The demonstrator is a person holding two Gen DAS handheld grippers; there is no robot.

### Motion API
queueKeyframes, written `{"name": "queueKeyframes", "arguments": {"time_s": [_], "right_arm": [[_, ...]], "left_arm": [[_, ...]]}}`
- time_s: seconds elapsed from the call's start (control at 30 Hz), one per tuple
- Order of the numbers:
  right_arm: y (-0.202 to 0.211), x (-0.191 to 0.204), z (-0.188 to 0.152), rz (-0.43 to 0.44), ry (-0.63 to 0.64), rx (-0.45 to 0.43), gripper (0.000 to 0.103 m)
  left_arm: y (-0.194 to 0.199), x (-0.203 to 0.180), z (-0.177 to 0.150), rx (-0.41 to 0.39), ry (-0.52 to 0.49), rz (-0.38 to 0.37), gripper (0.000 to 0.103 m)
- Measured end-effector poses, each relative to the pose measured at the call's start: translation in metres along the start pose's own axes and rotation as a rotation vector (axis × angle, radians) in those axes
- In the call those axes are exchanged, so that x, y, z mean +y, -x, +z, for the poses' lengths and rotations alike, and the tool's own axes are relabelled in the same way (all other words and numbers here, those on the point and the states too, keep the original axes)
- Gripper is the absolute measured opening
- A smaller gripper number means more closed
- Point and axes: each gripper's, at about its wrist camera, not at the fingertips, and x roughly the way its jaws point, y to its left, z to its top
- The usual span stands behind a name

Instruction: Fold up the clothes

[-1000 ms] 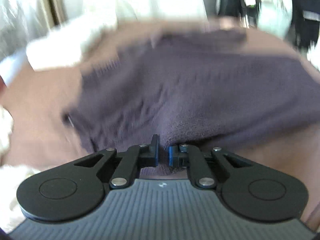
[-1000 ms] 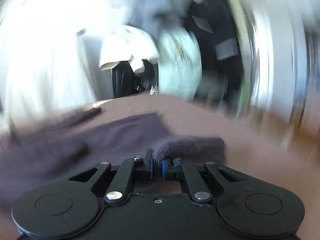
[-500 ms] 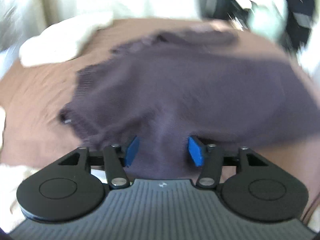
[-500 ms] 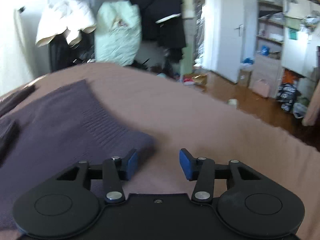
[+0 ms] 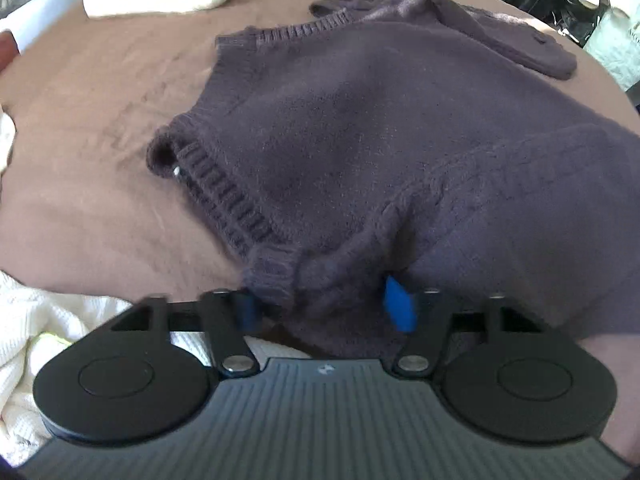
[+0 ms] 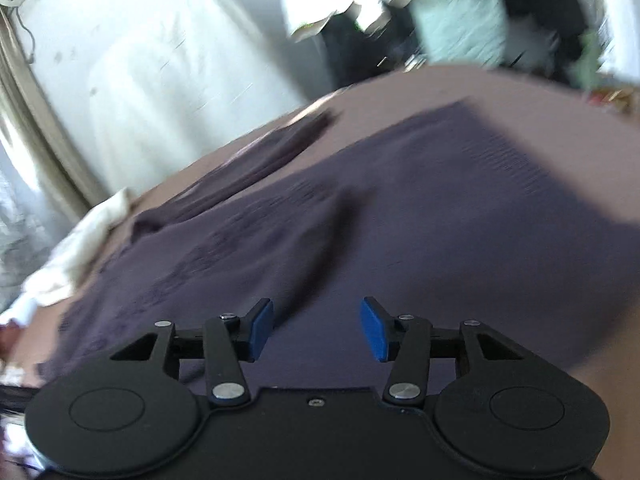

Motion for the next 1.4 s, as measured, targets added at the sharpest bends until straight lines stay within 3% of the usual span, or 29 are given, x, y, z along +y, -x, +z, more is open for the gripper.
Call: {"name": "queueKeyframes", "arguments": {"time_s": [0.1, 0.2, 0.3, 0.33, 0.43, 0.53, 0.57, 0.6, 0.63, 0.67, 0.77, 0.83, 0.93, 1.0, 1.07, 1.17, 1.4], "right_arm": [[-0.038, 0.012, 0.003, 0.056, -0.039, 0.059, 0.060], [-0.064, 0.024, 0.002, 0.017, -0.075, 0.076, 0.060], [-0.074, 0.035, -0.001, 0.006, -0.057, 0.066, 0.063], [-0.079, 0.040, -0.002, -0.005, -0.038, 0.064, 0.063], [-0.082, 0.051, -0.002, -0.053, 0.057, 0.051, 0.070], [-0.086, 0.065, 0.000, -0.105, 0.214, 0.037, 0.073], [-0.088, 0.070, 0.001, -0.122, 0.266, 0.033, 0.062], [-0.089, 0.075, 0.002, -0.139, 0.319, 0.028, 0.023], [-0.091, 0.080, 0.003, -0.156, 0.371, 0.024, 0.009], [-0.091, 0.084, 0.004, -0.175, 0.425, 0.011, 0.011], [-0.056, 0.096, 0.011, -0.270, 0.554, -0.182, 0.011], [-0.054, 0.088, 0.022, -0.293, 0.522, -0.169, 0.011], [-0.073, 0.074, 0.025, -0.329, 0.542, -0.066, 0.025], [-0.081, 0.065, 0.021, -0.360, 0.591, -0.026, 0.051], [-0.089, 0.057, 0.018, -0.390, 0.636, 0.012, 0.060], [-0.073, 0.048, 0.032, -0.391, 0.539, -0.022, 0.062], [-0.037, 0.050, 0.060, -0.219, 0.338, -0.055, 0.071]], "left_arm": [[0.015, 0.004, -0.003, -0.090, 0.013, 0.045, 0.025], [0.027, 0.008, -0.008, -0.149, 0.032, 0.089, 0.025], [0.020, -0.001, -0.008, -0.098, -0.035, 0.107, 0.027], [0.018, -0.004, -0.009, -0.081, -0.057, 0.113, 0.034], [0.007, -0.017, -0.009, -0.032, -0.132, 0.139, 0.037], [0.010, -0.011, -0.009, -0.041, -0.090, 0.119, 0.041], [0.011, -0.005, -0.009, -0.044, -0.061, 0.104, 0.041], [0.013, 0.000, -0.008, -0.046, -0.030, 0.085, 0.042], [0.015, 0.006, -0.008, -0.048, -0.002, 0.065, 0.042], [0.017, 0.009, -0.007, -0.050, 0.018, 0.048, 0.042], [0.011, 0.009, -0.005, -0.022, 0.022, 0.053, 0.051], [0.004, 0.002, -0.003, -0.005, -0.004, 0.070, 0.051], [0.004, -0.001, -0.003, -0.007, -0.027, 0.083, 0.054], [0.009, 0.004, -0.005, -0.016, -0.005, 0.072, 0.061], [0.015, 0.014, -0.005, -0.036, 0.048, 0.045, 0.062], [0.026, 0.017, -0.004, -0.087, 0.069, 0.015, 0.062], [0.053, -0.012, -0.012, -0.260, -0.075, 0.078, 0.063]]}}
